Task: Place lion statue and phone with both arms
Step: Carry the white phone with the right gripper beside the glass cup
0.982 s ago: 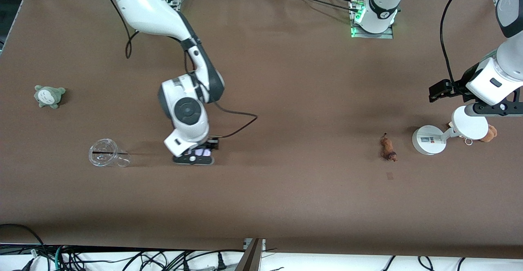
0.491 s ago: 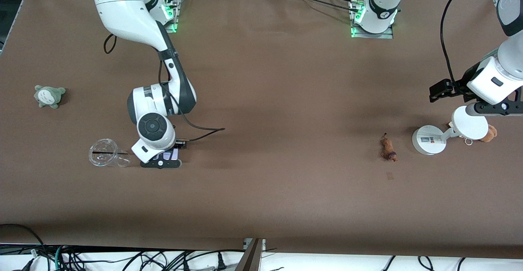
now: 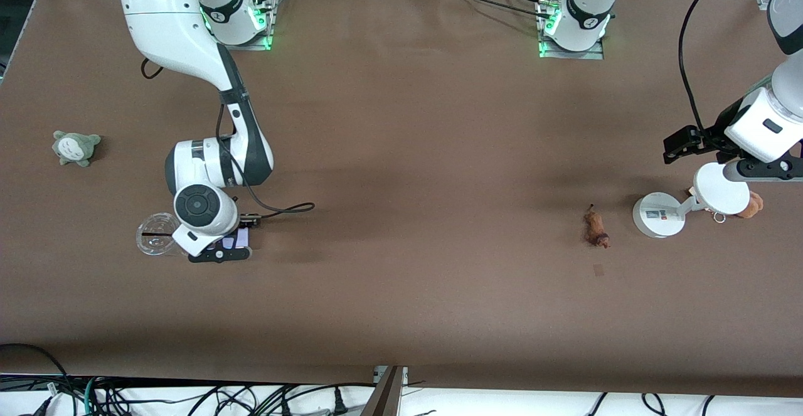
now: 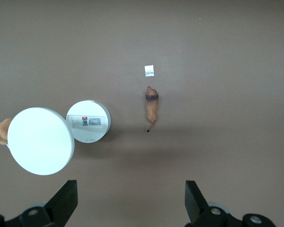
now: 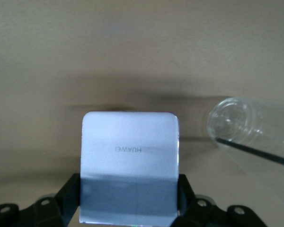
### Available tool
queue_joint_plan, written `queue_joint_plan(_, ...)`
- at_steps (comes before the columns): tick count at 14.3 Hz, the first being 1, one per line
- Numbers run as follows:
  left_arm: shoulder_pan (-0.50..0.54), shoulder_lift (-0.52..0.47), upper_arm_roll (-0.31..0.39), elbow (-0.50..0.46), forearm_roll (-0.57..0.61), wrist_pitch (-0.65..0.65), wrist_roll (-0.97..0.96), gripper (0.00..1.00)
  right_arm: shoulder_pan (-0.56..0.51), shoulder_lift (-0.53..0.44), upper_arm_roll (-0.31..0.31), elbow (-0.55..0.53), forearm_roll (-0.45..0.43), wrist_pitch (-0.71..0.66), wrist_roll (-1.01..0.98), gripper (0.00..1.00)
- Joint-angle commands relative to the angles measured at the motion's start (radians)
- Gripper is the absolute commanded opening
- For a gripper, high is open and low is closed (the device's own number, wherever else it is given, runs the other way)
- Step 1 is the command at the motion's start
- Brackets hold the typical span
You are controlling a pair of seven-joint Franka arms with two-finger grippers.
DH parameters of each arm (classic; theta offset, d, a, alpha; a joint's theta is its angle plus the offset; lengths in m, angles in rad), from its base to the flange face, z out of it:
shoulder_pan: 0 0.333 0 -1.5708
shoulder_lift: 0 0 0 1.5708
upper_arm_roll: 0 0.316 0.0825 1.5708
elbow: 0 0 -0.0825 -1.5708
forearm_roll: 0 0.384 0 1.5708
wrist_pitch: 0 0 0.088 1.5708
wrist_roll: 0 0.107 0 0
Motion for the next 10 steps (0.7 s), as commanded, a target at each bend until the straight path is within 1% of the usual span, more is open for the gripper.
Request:
queue_joint_plan(1,-0.004,0.017,0.002,0.034,0.009,0.004,-0.011,1.0,-0.022,-0.028,0.005,-0.061,0.001,0.075,-0.041,0.26)
queue_joint_plan(4,-0.004,0.017,0.005,0.05,0.018,0.002,-0.011,1.0,-0.034,-0.025,0.005,-0.073,0.001,0.115,-0.05,0.26)
queue_joint_plan(10,0.016,0.017,0.012,0.052,0.016,0.019,0.006,1.0,-0.039,-0.009,0.005,-0.092,0.001,0.198,-0.05,0.26)
